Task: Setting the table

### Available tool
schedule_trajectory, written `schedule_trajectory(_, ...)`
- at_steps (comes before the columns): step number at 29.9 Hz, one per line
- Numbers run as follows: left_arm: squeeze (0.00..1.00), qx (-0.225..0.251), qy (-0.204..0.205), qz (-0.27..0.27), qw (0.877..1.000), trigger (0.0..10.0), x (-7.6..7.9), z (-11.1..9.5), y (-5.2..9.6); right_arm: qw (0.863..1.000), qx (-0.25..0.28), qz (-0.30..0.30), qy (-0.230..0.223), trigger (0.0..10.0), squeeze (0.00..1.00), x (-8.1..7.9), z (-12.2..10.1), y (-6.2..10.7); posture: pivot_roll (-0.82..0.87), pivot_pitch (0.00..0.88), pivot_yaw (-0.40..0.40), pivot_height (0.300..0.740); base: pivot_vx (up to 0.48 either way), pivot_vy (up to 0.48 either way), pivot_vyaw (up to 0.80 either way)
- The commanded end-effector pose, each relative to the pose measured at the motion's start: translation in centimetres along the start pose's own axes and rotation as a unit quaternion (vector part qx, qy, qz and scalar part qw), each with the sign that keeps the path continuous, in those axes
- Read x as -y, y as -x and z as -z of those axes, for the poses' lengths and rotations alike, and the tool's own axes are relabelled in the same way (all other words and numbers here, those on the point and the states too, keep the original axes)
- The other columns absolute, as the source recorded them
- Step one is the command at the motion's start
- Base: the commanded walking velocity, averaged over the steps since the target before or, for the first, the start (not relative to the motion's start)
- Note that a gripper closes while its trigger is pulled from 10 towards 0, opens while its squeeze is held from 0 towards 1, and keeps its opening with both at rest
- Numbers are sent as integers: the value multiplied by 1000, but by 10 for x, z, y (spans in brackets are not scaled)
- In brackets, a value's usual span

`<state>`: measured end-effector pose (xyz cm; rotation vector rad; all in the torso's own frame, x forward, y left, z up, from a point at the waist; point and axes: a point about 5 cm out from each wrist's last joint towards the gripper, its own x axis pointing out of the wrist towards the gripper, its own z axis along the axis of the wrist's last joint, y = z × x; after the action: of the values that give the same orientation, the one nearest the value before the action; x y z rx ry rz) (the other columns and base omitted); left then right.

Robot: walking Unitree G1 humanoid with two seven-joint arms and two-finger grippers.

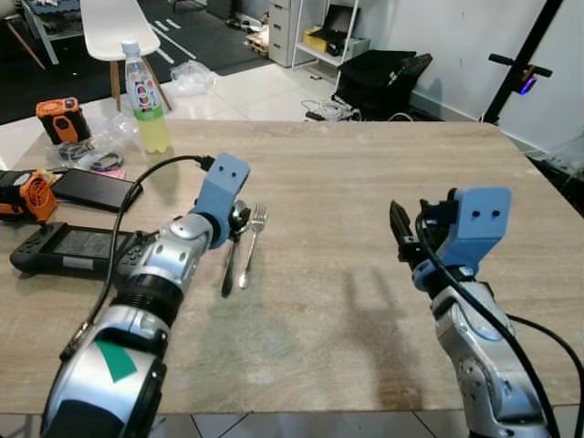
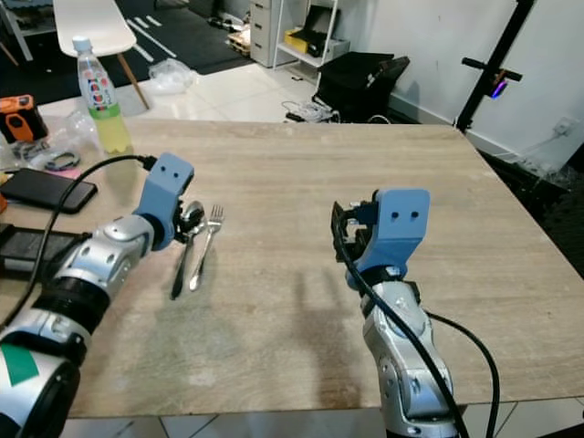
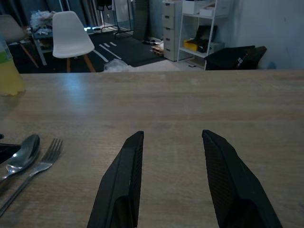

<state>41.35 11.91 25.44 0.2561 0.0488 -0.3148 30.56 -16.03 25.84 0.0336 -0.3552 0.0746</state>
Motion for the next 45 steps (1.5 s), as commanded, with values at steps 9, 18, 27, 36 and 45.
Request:
schedule_trajectory(9,0,-47,56,-9,997,10000,12,29,-7,1000,-12,-11,-5,10000,0,-6,4,1,43,162,43,740,0,0,0)
schedule_trajectory(18,0,-42,40,-61,996,10000,11,29,-5,1000,-15,-8,-4,10000,0,-3,6,3,37,159,45,740,0,0,0)
schedule_trajectory(27,0,-73,112,-54,990,10000,17,44,-5,1000,-17,-9,-7,10000,0,-4,7,3,39,165,42,740,0,0,0)
schedule_trajectory(36,0,-118,148,-89,978,1098,18,67,0,1000,-21,-10,-7,10000,0,-3,9,2,39,169,40,740,0,0,0)
schedule_trajectory(45,0,-138,173,-95,970,0,19,78,2,1000,-21,-11,-10,10000,0,-5,9,1,42,169,37,740,0,0,0)
